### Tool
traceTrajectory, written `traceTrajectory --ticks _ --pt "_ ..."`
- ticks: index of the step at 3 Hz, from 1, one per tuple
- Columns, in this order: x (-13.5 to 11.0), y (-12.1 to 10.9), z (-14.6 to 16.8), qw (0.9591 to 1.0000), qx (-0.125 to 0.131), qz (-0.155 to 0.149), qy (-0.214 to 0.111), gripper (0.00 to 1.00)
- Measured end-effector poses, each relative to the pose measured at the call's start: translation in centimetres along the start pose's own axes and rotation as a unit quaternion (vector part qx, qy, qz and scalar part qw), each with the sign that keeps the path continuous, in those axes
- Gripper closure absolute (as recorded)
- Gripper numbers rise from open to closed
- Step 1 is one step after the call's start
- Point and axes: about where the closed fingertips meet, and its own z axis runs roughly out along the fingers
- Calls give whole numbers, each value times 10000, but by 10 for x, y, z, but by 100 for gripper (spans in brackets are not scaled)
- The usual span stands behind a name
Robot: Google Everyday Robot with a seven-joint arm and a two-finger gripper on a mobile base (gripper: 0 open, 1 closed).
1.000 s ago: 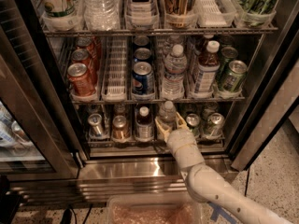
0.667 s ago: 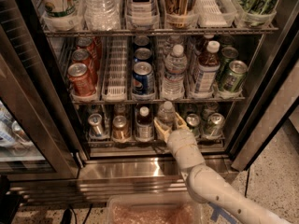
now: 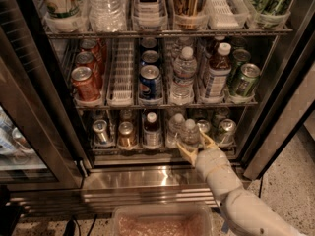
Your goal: Pick water bottle from bottom shelf of fridge
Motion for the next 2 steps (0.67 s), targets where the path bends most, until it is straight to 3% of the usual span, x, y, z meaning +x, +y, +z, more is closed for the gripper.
traceTrajectory --ticks 2 --pt "0 -4 -13 9998 -85 -27 160 100"
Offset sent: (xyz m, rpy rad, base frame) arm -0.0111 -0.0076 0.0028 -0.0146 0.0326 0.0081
